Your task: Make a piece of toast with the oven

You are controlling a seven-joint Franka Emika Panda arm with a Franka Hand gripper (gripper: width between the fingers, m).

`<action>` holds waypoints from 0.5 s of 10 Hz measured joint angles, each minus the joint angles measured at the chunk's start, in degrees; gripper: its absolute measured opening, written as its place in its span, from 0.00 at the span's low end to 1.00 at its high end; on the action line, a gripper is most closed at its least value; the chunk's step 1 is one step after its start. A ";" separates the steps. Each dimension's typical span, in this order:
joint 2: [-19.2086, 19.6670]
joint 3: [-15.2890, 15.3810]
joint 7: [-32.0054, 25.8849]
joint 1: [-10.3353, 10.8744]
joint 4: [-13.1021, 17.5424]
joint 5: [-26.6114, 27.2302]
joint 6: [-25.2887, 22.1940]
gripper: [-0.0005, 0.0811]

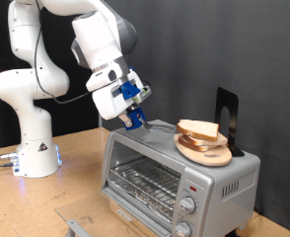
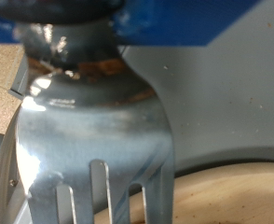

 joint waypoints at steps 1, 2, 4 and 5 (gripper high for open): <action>0.00 0.01 0.00 0.00 0.12 -0.04 -0.05 0.48; 0.01 0.11 0.07 0.00 0.16 -0.32 -0.19 0.48; 0.28 0.78 0.92 -0.01 0.34 -1.68 -0.36 0.48; 0.69 1.25 1.77 -0.02 0.58 -2.50 -0.39 0.48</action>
